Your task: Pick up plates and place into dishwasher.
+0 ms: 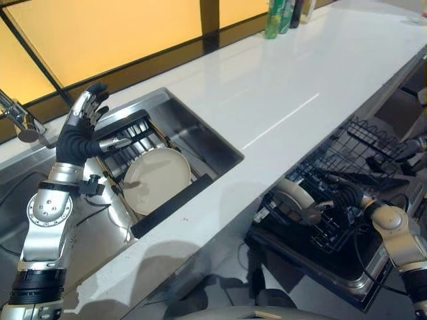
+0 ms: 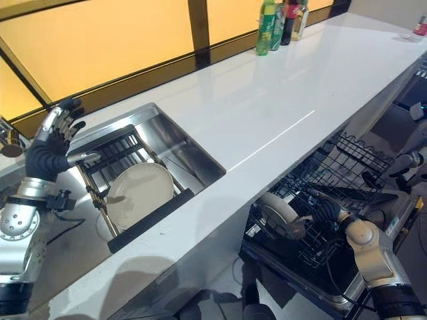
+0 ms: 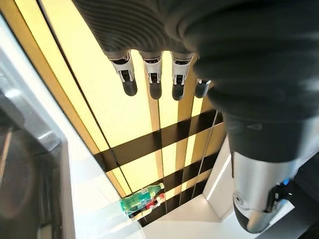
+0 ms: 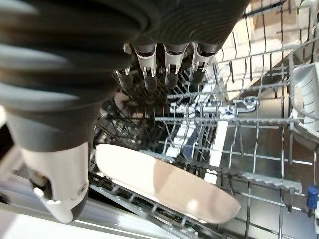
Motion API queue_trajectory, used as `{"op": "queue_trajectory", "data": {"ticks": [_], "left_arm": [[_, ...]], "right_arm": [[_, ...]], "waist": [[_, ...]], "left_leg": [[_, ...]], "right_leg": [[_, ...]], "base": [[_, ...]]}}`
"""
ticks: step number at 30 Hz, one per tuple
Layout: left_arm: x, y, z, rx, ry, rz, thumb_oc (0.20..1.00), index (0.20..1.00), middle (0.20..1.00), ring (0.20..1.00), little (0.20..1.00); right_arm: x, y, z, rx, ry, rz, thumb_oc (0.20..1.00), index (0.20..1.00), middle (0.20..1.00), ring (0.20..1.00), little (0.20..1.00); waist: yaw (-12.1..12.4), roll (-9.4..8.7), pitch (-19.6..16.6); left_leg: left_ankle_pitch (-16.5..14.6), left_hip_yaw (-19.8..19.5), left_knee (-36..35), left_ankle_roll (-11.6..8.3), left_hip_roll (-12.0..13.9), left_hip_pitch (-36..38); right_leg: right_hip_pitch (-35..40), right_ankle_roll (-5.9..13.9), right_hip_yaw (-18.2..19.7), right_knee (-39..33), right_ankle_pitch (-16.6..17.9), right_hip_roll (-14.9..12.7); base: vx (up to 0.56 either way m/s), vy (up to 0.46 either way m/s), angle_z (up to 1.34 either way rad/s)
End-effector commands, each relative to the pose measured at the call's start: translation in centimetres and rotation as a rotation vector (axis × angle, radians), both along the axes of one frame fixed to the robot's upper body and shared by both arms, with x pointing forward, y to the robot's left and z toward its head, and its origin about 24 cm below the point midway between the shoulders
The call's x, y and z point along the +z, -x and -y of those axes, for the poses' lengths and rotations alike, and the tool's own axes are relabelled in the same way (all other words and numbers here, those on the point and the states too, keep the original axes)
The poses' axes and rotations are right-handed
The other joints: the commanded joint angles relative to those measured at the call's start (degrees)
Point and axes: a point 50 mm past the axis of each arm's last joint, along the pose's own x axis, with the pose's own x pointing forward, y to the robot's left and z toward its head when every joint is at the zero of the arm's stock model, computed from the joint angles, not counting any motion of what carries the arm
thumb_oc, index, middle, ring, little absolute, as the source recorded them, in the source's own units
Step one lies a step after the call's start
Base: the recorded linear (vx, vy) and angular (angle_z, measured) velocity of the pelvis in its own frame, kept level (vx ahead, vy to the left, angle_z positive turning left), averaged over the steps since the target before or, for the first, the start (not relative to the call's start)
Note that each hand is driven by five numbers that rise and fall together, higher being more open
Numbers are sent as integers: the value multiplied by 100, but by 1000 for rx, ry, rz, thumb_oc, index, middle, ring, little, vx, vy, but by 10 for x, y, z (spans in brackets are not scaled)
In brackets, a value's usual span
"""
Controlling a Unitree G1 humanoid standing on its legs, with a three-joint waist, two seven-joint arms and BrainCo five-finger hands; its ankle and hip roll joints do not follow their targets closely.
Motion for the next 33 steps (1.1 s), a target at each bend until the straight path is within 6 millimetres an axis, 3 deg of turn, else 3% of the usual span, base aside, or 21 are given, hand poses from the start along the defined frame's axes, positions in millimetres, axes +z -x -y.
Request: {"op": "queue_trajectory", "data": {"ticks": [1,8,16,22,28,33], "left_arm": [[-8,0,-16,101,-64,-57,1000,1000,1000,1000,1000],[-42,-6,-46,247,-140,-308,1000,1000,1000,1000,1000],[-51,-2,-74,354,-236,-445,1000,1000,1000,1000,1000],[-54,-2,-81,374,-238,-488,1000,1000,1000,1000,1000],[-63,-7,-81,376,-218,-544,1000,1000,1000,1000,1000],[-74,-6,-76,295,-212,-638,1000,1000,1000,1000,1000]], "right_arm": [[42,-8,1,11,87,153,1000,1000,1000,1000,1000],[65,-1,8,-13,77,303,1000,1000,1000,1000,1000],[87,5,9,10,98,369,1000,1000,1000,1000,1000],[100,9,9,23,98,437,1000,1000,1000,1000,1000],[133,12,6,-23,25,750,1000,1000,1000,1000,1000],[145,21,4,-59,-22,965,1000,1000,1000,1000,1000]], "waist": [[-23,-115,-208],[-292,-67,-328],[-444,-66,-337],[-556,-62,-270],[-691,2,-125],[-734,76,-56]], "left_leg": [[722,-439,-203,-218,106,-610],[609,-118,-260,-162,-11,-432],[444,74,-190,-56,-122,-316],[397,159,-197,-20,-157,-301],[296,206,-202,25,-209,-325],[265,228,-179,75,-261,-366]], "right_leg": [[280,72,-63,339,-624,10],[210,206,-138,486,-650,-201],[153,329,-21,583,-635,-333],[51,401,98,633,-606,-382],[-112,467,238,719,-635,-440],[-195,492,294,748,-618,-469]], "base": [[39,204,-50],[45,199,-26],[76,105,-9],[52,61,-4],[47,79,-3],[22,62,-10]]}}
